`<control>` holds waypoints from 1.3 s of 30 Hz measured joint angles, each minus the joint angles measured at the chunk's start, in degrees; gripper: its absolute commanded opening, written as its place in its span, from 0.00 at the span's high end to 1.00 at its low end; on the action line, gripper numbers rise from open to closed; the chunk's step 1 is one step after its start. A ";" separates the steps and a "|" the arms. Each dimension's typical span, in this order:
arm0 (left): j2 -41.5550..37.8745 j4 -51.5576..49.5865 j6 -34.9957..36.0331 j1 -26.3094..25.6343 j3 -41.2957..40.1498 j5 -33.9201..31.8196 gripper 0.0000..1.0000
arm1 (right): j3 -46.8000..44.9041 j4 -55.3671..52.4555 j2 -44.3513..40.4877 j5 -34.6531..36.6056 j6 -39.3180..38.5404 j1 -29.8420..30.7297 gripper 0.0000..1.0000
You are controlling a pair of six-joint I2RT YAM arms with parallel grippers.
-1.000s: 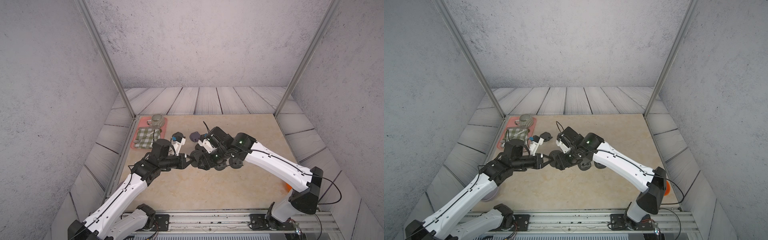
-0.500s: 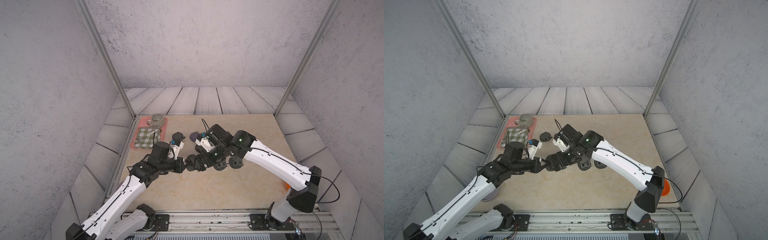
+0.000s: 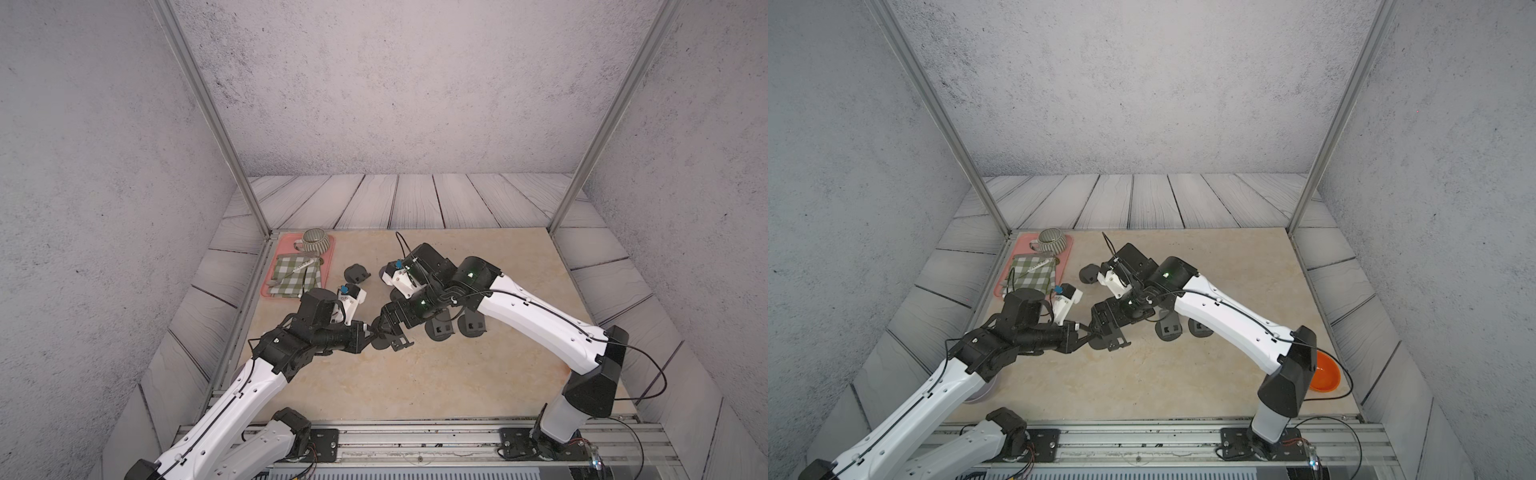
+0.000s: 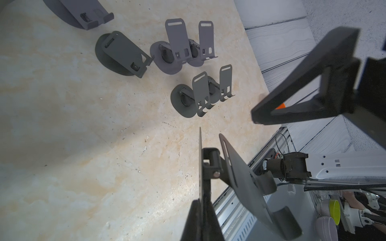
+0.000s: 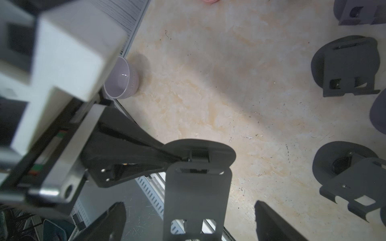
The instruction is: Open the phone stand
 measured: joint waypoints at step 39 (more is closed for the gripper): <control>-1.97 2.10 -4.44 -0.02 -0.11 -1.68 1.00 | -0.83 3.32 1.60 -1.46 2.60 -0.11 0.43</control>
